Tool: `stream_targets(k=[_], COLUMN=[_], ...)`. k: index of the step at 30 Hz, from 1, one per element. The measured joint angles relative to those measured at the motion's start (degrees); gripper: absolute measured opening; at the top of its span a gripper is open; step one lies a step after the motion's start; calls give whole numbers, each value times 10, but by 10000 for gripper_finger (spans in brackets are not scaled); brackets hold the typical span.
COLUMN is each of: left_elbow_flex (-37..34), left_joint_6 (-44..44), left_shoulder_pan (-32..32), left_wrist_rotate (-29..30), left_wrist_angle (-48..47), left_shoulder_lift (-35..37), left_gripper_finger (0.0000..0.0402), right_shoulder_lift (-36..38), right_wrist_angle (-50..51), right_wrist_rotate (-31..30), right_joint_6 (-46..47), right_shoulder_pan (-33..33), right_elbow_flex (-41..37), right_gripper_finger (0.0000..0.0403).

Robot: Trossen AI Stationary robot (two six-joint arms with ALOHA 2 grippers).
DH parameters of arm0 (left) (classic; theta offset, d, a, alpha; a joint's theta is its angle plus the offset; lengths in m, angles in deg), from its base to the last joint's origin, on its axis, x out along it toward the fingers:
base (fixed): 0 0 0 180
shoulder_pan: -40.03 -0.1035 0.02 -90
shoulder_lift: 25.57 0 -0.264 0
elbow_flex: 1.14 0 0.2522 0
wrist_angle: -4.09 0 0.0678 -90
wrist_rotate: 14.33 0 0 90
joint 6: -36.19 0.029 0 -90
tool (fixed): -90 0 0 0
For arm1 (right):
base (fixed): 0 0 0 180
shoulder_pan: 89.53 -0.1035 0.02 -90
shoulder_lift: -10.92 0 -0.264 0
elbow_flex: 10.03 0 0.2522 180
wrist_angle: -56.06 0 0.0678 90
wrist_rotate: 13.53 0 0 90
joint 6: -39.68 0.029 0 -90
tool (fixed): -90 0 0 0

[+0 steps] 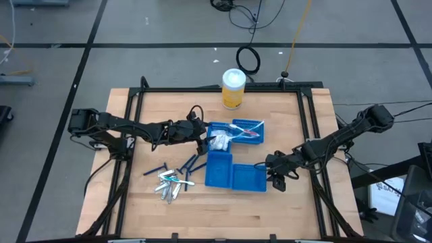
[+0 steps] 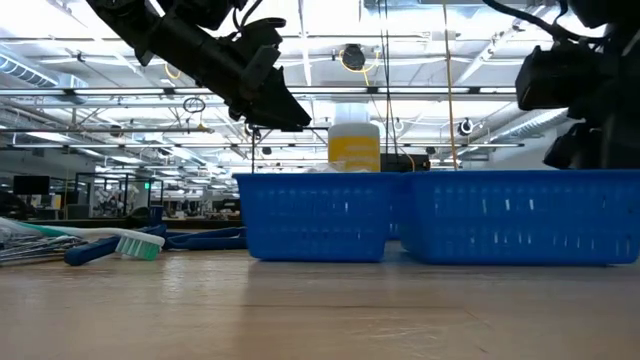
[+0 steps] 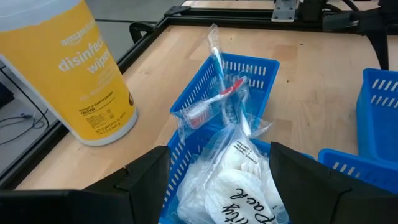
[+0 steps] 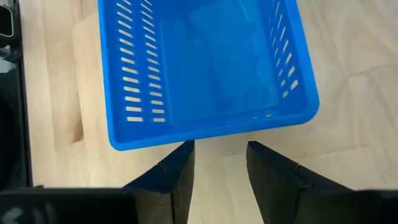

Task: Pick & Place Travel size toiletries
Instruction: Put the green toothbrush into the top right blue bin

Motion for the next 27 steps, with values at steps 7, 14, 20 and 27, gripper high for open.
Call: stream_targets(k=[7,14,20,27], left_elbow_flex=[0,0,1,1], left_joint_6=[-1,5,5,-18], left_shoulder_pan=[0,3,43,171], left_wrist_rotate=[0,0,0,-74], left_wrist_angle=[0,-15,-126,-318], left_shoulder_lift=[0,10,75,111], left_gripper_finger=[269,269,269,269], right_shoulder_lift=[0,10,60,148], right_wrist_angle=[0,7,36,43], right_wrist_rotate=[0,37,63,33], right_joint_6=[-29,-28,-1,-67], right_shoulder_pan=[21,27,21,22], right_elbow_flex=[0,0,0,0], right_gripper_finger=[134,133,132,132])
